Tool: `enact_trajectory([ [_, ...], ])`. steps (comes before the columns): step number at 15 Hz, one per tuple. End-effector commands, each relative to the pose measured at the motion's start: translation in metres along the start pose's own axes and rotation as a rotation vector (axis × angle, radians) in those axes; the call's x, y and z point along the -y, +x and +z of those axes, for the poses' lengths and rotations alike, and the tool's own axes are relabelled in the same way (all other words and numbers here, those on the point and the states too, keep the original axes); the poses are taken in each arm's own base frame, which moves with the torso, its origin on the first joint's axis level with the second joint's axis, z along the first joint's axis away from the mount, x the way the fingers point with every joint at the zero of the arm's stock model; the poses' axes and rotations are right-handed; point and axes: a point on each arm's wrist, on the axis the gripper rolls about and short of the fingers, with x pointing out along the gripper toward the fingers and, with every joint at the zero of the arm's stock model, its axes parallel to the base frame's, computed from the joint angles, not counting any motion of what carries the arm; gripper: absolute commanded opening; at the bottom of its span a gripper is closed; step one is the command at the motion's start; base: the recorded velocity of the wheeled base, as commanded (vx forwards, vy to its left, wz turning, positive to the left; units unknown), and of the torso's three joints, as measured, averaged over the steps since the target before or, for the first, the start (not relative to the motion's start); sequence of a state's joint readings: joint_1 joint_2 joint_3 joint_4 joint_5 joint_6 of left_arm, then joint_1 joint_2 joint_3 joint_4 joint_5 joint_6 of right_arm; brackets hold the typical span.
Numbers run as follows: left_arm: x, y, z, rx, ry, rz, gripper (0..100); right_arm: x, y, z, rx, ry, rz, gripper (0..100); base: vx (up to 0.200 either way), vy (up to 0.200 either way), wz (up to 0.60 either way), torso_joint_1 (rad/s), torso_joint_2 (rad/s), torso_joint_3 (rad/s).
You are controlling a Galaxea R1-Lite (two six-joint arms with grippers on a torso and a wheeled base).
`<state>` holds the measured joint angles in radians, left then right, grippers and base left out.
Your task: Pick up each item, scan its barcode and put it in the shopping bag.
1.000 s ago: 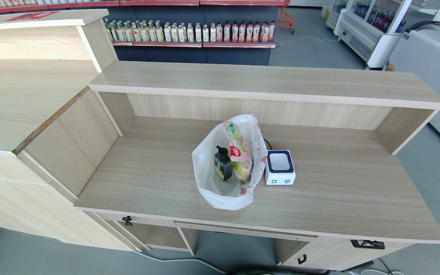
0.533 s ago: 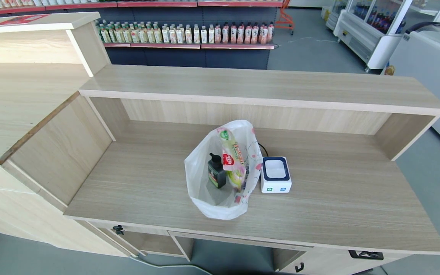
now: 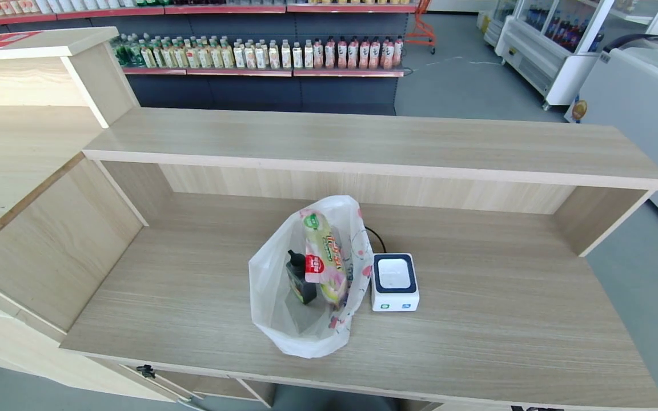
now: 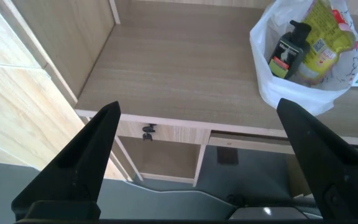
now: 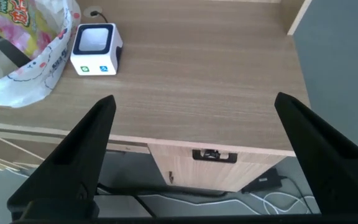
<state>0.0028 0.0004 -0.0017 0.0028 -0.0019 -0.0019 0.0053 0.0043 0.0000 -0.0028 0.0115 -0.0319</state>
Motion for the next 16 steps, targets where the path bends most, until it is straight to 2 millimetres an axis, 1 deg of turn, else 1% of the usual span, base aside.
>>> enact_trajectory([
  [1,0.0,0.0,-0.0001,0.0,-0.001,0.001,100,0.0,-0.0001,0.0,0.001,0.0,0.0,100,0.0,0.0,0.0,0.0,0.0,0.0],
  [6,0.0,0.0,-0.0001,0.0,-0.001,0.001,100,0.0,-0.0001,0.0,0.001,0.0,0.0,100,0.0,0.0,0.0,0.0,0.0,0.0],
  [7,0.0,0.0,-0.0001,0.0,-0.001,0.001,100,0.0,-0.0001,0.0,0.001,0.009,0.0,0,0.0,0.0,0.0,0.0,0.0,0.0],
  [16,0.0,0.0,-0.0001,0.0,-0.001,0.001,100,0.0,-0.0001,0.0,0.001,0.012,-0.002,0,0.0,0.0,0.0,0.0,0.0,0.0],
])
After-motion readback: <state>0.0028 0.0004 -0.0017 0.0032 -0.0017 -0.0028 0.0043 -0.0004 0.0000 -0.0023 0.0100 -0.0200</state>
